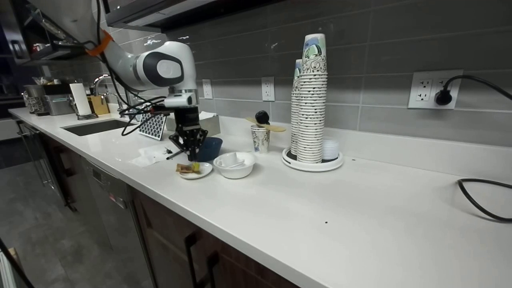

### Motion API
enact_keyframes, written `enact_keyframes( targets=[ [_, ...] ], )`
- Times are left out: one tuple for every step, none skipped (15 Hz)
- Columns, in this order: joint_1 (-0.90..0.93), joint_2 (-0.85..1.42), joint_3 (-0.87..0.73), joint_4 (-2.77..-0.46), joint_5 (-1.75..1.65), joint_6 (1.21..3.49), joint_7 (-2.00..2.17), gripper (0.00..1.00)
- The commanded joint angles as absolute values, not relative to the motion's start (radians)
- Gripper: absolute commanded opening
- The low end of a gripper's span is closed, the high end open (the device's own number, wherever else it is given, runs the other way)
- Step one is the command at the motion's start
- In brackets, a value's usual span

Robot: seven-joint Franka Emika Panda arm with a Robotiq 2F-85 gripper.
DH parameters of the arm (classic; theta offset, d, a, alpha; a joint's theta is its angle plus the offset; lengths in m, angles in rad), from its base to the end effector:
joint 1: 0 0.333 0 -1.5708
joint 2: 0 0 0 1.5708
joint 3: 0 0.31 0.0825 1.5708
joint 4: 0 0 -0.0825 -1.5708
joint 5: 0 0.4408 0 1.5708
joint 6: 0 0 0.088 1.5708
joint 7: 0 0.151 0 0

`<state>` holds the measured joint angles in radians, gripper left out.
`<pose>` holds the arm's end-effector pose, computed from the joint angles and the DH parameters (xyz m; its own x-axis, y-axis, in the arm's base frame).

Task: Pick up the yellow sachet from the blue bowl and put it on the upside down paper cup lid

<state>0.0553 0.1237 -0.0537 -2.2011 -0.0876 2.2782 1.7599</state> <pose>0.5790 -0.0045 0.2342 -0.1267 -0.9889 0.0783 -0.9910 0.1297 0.0345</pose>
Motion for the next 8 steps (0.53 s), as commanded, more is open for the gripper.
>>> enact_keyframes(
  targets=[
    [0.050, 0.129, -0.048, -2.192, -0.085, 2.287, 1.805, 0.45],
    [0.051, 0.124, -0.047, -2.192, -0.081, 2.274, 1.805, 0.51],
    [0.049, 0.110, -0.042, -2.204, -0.061, 2.264, 1.781, 0.58],
    [0.047, 0.075, -0.030, -2.239, -0.028, 2.270, 1.705, 0.66],
    [0.051, 0.045, -0.017, -2.279, -0.027, 2.313, 1.620, 0.72],
    [0.067, 0.004, -0.007, -2.326, -0.062, 2.319, 1.614, 0.78],
    [0.078, -0.031, 0.006, -2.364, -0.084, 2.323, 1.595, 0.86],
    [0.090, -0.080, 0.024, -2.420, -0.112, 2.332, 1.593, 0.92]
  ],
)
